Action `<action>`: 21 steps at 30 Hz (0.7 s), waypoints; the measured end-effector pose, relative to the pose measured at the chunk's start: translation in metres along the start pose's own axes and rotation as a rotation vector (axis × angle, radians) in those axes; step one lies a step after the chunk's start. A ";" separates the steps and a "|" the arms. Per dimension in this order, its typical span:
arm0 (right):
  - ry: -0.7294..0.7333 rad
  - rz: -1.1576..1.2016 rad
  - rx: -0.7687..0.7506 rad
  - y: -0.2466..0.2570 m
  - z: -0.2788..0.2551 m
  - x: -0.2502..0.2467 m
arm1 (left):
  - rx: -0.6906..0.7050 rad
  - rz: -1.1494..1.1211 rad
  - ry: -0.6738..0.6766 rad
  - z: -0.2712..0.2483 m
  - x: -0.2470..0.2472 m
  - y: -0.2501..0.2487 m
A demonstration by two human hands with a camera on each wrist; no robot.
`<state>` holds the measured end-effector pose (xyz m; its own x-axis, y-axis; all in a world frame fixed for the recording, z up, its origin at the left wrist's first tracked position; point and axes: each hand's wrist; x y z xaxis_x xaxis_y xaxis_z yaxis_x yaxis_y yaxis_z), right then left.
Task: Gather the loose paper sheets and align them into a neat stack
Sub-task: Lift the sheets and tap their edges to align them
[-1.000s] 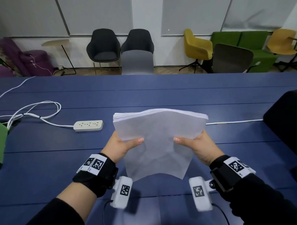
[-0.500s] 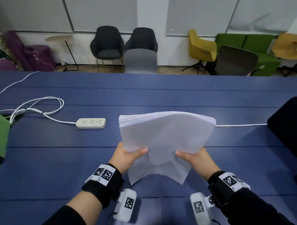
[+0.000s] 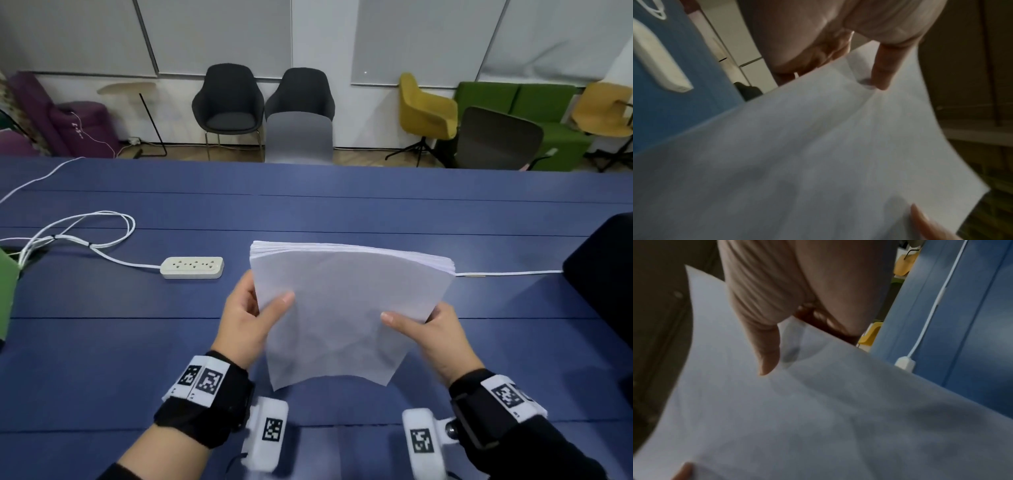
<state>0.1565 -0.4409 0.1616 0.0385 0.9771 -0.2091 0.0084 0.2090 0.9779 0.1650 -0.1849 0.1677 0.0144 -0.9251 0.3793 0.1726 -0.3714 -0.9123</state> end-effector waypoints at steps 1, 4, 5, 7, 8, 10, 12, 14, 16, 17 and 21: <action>-0.015 0.025 -0.030 0.007 0.000 -0.003 | 0.047 -0.036 -0.003 0.001 0.005 -0.012; -0.021 0.072 -0.115 0.028 0.000 -0.007 | 0.132 -0.053 -0.043 -0.001 0.018 -0.038; -0.014 0.087 -0.137 0.033 0.000 -0.008 | 0.136 -0.055 -0.059 -0.002 0.022 -0.044; -0.003 0.106 -0.172 0.042 0.000 -0.008 | 0.101 -0.084 -0.092 -0.004 0.032 -0.053; 0.001 0.111 -0.189 0.045 0.000 -0.008 | 0.070 -0.111 -0.113 -0.004 0.036 -0.056; 0.013 0.107 -0.218 0.048 -0.001 -0.006 | 0.014 -0.149 -0.122 -0.003 0.040 -0.056; 0.026 0.100 -0.234 0.049 -0.002 -0.005 | -0.015 -0.143 -0.150 -0.002 0.041 -0.056; 0.029 0.090 -0.236 0.050 -0.003 -0.005 | -0.010 -0.119 -0.177 -0.002 0.041 -0.056; 0.023 0.081 -0.229 0.049 -0.003 -0.005 | -0.002 -0.112 -0.153 -0.001 0.041 -0.057; 0.021 0.082 -0.220 0.048 -0.003 -0.004 | -0.002 -0.114 -0.132 -0.001 0.040 -0.056; 0.004 0.088 -0.183 0.047 -0.003 -0.002 | -0.009 -0.194 -0.058 -0.005 0.039 -0.056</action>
<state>0.1541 -0.4331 0.2082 0.0275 0.9920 -0.1229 -0.1766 0.1258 0.9762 0.1513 -0.2004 0.2328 0.0385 -0.8304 0.5559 0.1690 -0.5429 -0.8226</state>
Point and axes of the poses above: each hand's wrist, its own z-axis towards the middle knuckle, its own x-axis out of the palm, y = z × x, and after that the axes turned 15 degrees about -z, right-handed
